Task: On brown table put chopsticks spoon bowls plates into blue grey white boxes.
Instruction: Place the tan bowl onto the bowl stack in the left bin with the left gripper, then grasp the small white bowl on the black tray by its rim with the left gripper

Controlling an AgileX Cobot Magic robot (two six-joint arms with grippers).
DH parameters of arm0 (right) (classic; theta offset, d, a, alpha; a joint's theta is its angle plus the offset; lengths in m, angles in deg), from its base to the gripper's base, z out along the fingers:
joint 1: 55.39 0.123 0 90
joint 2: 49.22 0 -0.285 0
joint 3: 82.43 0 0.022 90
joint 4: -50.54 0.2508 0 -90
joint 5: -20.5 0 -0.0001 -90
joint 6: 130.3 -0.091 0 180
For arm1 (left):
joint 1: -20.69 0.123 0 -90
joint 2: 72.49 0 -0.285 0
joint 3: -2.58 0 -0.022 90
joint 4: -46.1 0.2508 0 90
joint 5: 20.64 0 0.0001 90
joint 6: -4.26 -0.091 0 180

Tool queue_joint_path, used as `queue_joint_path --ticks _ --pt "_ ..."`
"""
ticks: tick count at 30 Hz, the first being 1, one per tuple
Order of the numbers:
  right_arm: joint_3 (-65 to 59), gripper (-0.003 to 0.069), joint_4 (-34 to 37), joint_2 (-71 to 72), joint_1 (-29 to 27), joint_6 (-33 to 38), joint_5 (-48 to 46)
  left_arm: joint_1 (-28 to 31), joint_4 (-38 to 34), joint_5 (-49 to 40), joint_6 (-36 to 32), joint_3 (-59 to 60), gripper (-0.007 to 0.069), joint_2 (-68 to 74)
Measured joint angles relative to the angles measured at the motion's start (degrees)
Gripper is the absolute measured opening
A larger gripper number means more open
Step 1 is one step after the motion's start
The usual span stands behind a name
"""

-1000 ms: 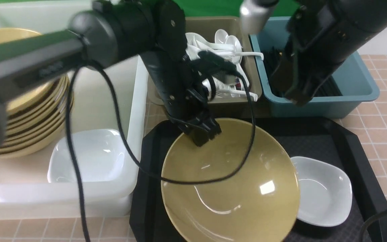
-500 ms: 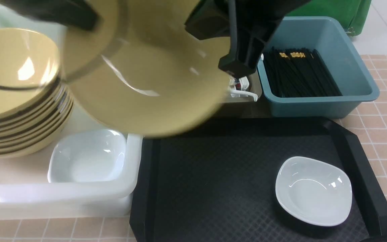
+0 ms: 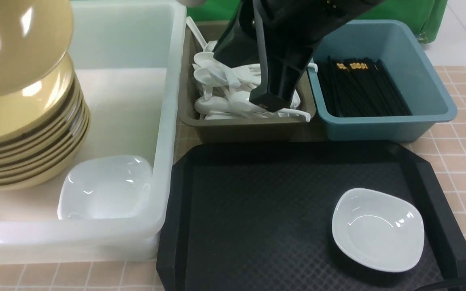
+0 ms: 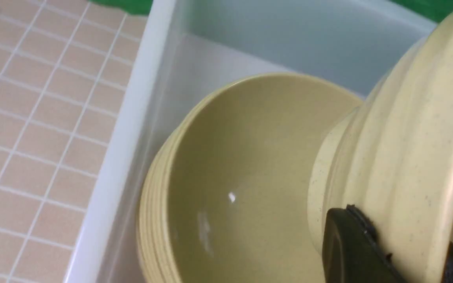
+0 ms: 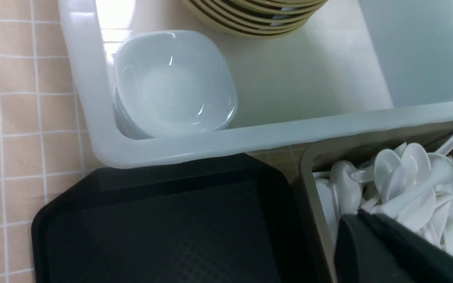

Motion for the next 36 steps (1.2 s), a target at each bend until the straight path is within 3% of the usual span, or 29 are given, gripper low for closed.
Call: queue_joint_path --ticks 8,12,15,21,26,31,33,36 --pt "0.0 0.0038 0.0 0.0 0.0 0.18 -0.13 0.0 1.53 1.77 -1.38 1.59 0.0012 9.24" --pt "0.0 0.004 0.0 0.0 0.0 0.18 -0.5 0.0 1.53 2.27 -3.41 1.59 0.0059 10.53" --pt "0.0 0.0041 0.0 0.0 0.0 0.18 -0.63 0.0 1.48 2.17 -5.54 1.59 0.0137 10.4" --pt "0.0 0.0043 0.0 0.0 0.0 1.28 -1.69 -0.06 4.22 0.72 -5.61 -0.18 0.0426 8.37" --pt "0.0 0.0046 -0.26 0.0 0.0 1.33 -2.66 0.0 6.06 -0.85 -4.02 -4.85 0.0538 5.44" --pt "0.0 0.0047 -4.96 0.0 -0.14 -4.17 -4.48 -2.46 6.05 -3.62 2.02 -9.75 0.0512 1.13" --pt "-0.44 0.0047 -6.62 0.0 -1.03 -7.04 -4.53 -6.91 6.48 -3.75 2.27 -9.76 0.0455 0.12" --pt "-3.21 0.0047 -8.36 0.05 -5.48 -12.15 -4.85 -18.83 7.98 -3.98 1.26 -8.11 0.0309 0.0"
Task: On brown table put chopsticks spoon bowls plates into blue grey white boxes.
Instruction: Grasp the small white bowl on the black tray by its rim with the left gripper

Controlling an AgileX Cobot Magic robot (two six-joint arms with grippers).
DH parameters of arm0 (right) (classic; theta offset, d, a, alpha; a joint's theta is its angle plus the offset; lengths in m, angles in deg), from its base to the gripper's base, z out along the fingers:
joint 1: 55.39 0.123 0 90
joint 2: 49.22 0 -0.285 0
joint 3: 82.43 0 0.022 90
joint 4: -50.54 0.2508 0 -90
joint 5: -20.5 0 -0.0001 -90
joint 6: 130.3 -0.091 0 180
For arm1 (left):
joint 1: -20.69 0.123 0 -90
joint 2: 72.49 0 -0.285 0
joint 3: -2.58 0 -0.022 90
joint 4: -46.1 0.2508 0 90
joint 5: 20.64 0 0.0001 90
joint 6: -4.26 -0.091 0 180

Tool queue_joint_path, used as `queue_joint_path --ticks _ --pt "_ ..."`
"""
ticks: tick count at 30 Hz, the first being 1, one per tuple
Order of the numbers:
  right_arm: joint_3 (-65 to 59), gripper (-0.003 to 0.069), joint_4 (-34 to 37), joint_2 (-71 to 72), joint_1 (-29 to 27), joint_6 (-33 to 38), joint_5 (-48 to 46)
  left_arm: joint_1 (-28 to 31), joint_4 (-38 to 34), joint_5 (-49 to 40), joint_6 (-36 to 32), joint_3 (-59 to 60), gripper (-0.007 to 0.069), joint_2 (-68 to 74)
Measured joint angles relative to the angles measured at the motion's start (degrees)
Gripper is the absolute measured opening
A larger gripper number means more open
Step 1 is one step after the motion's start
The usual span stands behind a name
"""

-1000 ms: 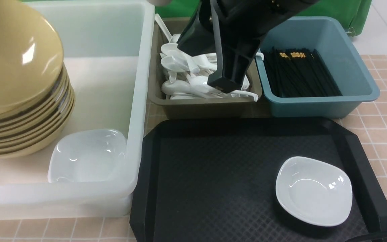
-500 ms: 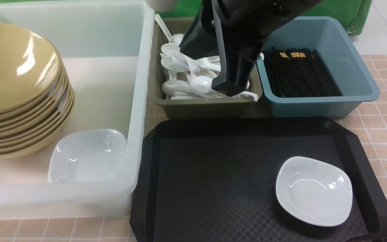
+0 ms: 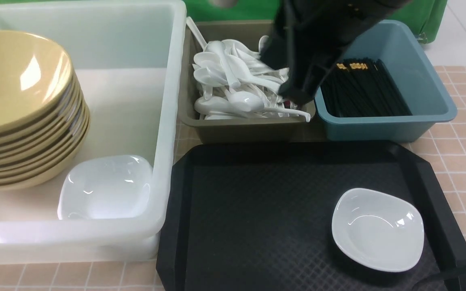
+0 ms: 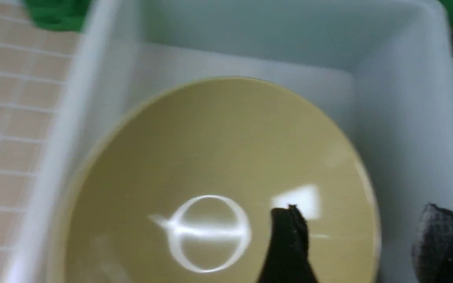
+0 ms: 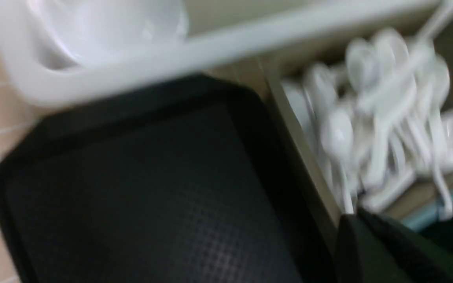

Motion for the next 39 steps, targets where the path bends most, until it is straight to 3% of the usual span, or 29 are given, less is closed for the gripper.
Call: queue_joint_path --ticks 1,2,4,6,14,18,23,30,34,39 --pt "-1.33 0.0047 -0.3 0.0 -1.81 -1.68 -0.72 -4.57 0.76 -0.05 -0.8 0.78 0.0251 0.48" --pt "-1.61 0.0047 -0.36 0.0 -2.17 -1.99 -0.88 -5.49 0.91 -0.05 -0.93 0.95 0.0239 0.78" --pt "-5.8 0.0048 -0.81 0.08 -6.47 -6.56 -2.91 -17.39 2.46 -0.14 -2.84 2.87 0.009 3.69" --pt "-9.34 0.0048 -1.13 0.5 -8.64 -8.87 -3.14 -24.93 3.08 -0.06 -4.56 3.49 0.0029 6.26" --pt "-25.61 0.0048 -1.49 11.18 -10.16 -13.79 -3.37 -49.0 3.61 7.11 -6.74 3.69 0.0001 19.18" --pt "-30.0 0.0048 -1.86 16.66 -10.16 -15.28 -3.3 -55.49 4.39 11.75 -4.68 3.69 0.0008 23.76" --pt "-34.82 0.0048 -2.46 25.07 -10.16 -16.55 -3.32 -62.3 4.95 18.64 -3.53 3.69 0.0099 30.06" --pt "-39.66 0.0048 -2.57 32.01 -10.16 -16.65 -1.87 -64.34 0.6 27.15 -3.48 3.69 0.0396 35.75" --pt "-40.92 0.0048 -2.78 32.32 -10.16 -16.6 -1.5 -64.29 -2.6 31.57 -3.48 3.69 0.0515 38.19" --pt "-42.02 0.0048 -2.78 32.32 -10.16 -16.4 0.89 -64.29 -6.69 33.03 -3.95 3.69 0.0508 40.35"
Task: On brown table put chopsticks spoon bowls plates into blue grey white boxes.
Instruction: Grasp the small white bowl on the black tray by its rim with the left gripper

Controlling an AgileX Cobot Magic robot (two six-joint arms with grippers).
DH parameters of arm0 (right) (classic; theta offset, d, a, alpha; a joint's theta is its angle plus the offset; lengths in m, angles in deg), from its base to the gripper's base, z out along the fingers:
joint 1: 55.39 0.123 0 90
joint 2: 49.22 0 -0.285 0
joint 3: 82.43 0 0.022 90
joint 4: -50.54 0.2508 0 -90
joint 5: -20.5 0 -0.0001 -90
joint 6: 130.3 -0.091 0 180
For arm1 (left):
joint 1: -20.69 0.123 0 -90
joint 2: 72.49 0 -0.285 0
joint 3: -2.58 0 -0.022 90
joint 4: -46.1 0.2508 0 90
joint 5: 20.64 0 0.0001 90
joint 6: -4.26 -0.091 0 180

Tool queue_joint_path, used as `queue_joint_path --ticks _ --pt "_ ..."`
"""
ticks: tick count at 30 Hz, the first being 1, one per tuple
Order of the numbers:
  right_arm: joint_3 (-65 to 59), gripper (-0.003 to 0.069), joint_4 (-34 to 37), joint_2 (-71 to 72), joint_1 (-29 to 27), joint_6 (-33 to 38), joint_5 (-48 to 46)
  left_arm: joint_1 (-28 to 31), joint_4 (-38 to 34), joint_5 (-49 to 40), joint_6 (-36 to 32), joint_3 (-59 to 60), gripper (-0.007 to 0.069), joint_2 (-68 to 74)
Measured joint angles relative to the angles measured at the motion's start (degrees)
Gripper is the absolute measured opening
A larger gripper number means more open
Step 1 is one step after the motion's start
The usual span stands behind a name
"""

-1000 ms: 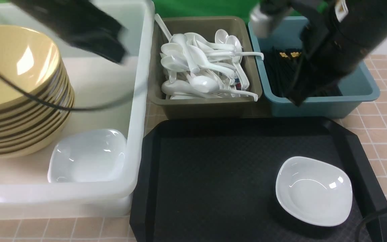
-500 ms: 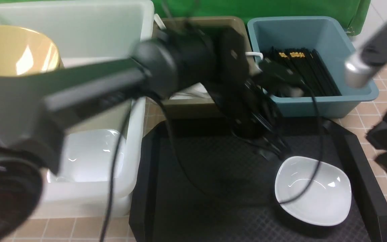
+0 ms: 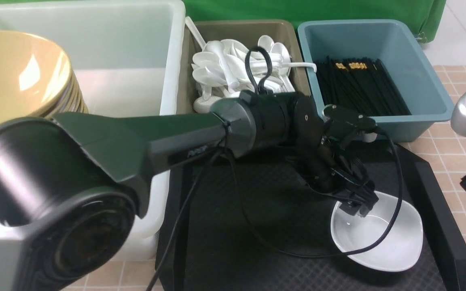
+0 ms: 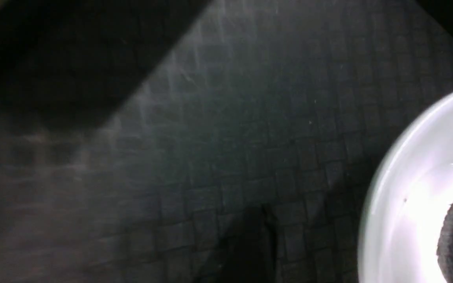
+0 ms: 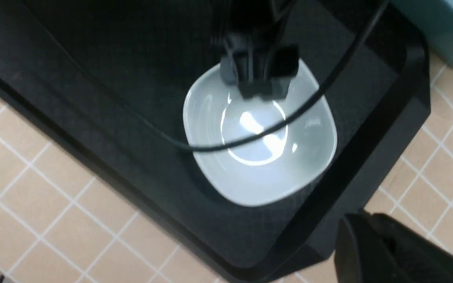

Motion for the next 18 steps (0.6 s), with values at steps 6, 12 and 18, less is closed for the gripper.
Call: queue_joint_path --ticks 6,12,18 --pt "0.0 0.0048 -0.05 0.0 0.0 1.36 4.05 0.0 -0.2 -0.7 -1.43 -0.06 0.0185 0.26" --pt "0.0 0.0048 -0.05 0.0 0.0 1.4 7.47 1.1 1.92 -8.39 -1.82 -4.13 0.0022 -1.7" --pt "0.75 0.0048 3.8 -0.32 0.0 3.76 12.41 7.33 9.01 -20.65 -2.44 -9.92 0.0006 -10.73"
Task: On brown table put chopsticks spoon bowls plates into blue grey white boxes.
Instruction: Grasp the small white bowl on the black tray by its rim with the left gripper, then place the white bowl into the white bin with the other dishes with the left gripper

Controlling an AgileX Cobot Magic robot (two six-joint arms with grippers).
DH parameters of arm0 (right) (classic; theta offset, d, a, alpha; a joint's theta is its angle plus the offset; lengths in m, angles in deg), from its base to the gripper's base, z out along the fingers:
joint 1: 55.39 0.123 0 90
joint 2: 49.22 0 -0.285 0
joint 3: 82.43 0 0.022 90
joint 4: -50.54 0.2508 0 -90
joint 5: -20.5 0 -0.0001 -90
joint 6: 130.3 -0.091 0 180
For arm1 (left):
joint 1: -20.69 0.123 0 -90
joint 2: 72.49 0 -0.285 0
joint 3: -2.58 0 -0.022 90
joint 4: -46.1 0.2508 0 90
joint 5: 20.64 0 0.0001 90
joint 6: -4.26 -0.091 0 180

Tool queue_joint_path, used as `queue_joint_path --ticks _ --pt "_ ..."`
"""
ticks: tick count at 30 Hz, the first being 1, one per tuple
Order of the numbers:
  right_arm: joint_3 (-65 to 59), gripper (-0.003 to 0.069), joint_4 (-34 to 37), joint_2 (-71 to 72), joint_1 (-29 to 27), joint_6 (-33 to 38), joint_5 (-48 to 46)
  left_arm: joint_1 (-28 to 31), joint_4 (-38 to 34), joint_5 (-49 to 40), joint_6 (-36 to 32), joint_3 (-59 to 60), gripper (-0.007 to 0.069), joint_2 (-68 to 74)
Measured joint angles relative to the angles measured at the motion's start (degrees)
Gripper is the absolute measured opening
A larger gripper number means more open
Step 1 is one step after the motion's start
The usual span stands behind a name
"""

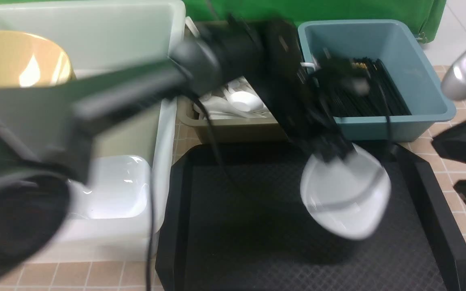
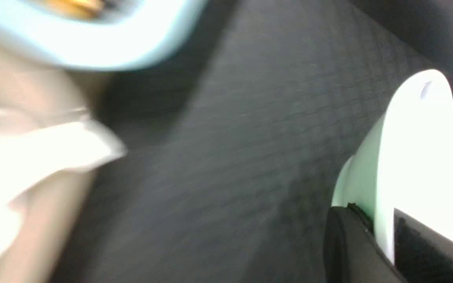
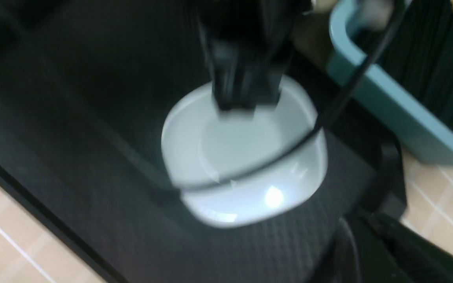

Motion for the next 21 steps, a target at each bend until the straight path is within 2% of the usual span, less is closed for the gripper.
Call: queue_joint_path --ticks 4,7,8,11,15,21 --pt "3.94 0.0048 10.25 -2.23 1.01 8.62 4.29 7.03 2.92 -6.02 0.82 -0.07 0.0006 -10.43" --pt "7.59 0.0048 13.66 -4.99 3.91 12.36 6.02 13.01 4.5 -9.33 2.39 2.35 0.0006 -16.83" --pt "10.22 0.0048 14.74 -7.69 7.02 14.06 6.84 16.52 5.55 -10.87 3.27 5.02 0.0006 -20.92" --pt "14.99 0.0048 15.25 -13.68 13.35 16.39 7.27 24.18 7.36 -11.39 4.24 12.99 0.0006 -27.62" --pt "19.78 0.0048 15.33 -20.75 19.04 18.61 6.4 33.33 7.75 -8.6 5.1 23.29 0.0006 -36.05" --pt "22.9 0.0048 13.73 -25.5 20.24 18.65 5.09 41.91 7.79 -5.53 4.85 34.79 0.0006 -42.24"
